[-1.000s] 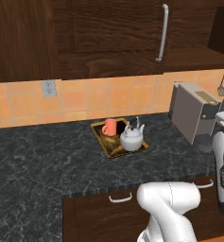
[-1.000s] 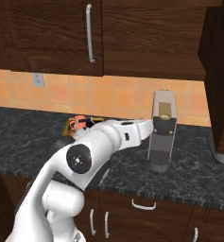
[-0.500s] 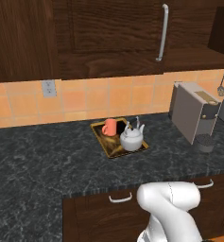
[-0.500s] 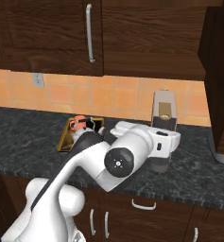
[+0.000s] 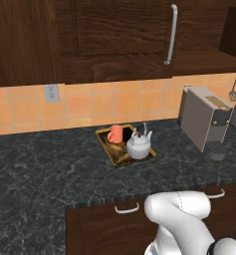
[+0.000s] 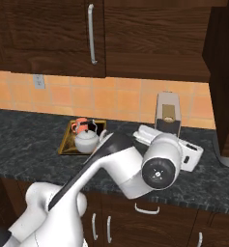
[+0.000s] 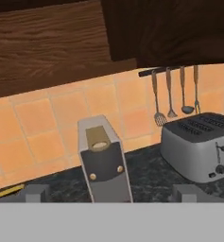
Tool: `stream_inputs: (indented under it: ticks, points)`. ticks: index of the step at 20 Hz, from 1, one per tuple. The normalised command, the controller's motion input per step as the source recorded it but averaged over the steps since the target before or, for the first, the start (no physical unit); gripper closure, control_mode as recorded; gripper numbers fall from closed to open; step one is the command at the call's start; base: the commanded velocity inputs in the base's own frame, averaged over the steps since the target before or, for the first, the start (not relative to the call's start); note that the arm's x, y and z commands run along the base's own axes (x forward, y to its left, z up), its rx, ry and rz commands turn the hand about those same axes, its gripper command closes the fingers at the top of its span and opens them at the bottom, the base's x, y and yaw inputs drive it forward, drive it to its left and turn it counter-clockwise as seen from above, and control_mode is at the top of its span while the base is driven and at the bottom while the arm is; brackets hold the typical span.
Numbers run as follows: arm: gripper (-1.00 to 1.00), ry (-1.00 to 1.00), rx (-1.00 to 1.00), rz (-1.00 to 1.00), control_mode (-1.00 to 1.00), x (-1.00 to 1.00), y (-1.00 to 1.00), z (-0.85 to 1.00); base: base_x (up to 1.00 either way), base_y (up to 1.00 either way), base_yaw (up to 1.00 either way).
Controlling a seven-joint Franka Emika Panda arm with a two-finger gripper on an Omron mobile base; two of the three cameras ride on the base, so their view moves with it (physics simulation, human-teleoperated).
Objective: Pick the kettle from the counter and place it on the tray. Then pick the mug from the cabinet and place it on the tray. Then close the cabinet doors.
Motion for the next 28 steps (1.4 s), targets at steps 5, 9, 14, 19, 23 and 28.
stream_inputs:
  ticks: [5, 9, 14, 19, 23, 28]
  points:
    - [-1.0, -0.21, 0.21, 0.06, -1.0, -0.04, -0.09, -0.43, 0.0, 0.0, 0.0]
    - [-1.0, -0.35, 0.35, 0.09, -1.0, 0.0, 0.02, -0.44, 0.0, 0.0, 0.0]
    - [-1.0, -0.05, 0.24, 0.05, -1.0, 0.0, -0.03, 0.46, 0.0, 0.0, 0.0]
    - [-1.0, 0.0, 0.29, 0.07, -1.0, 0.0, -0.2, 0.12, 0.0, 0.0, 0.0]
    - [-1.0, 0.0, 0.37, 0.17, -1.0, 0.01, -0.36, -0.2, 0.0, 0.0, 0.0]
    - [-1.0, -0.11, 0.37, 0.24, -1.0, 0.01, -0.16, -0.21, 0.0, 0.0, 0.0]
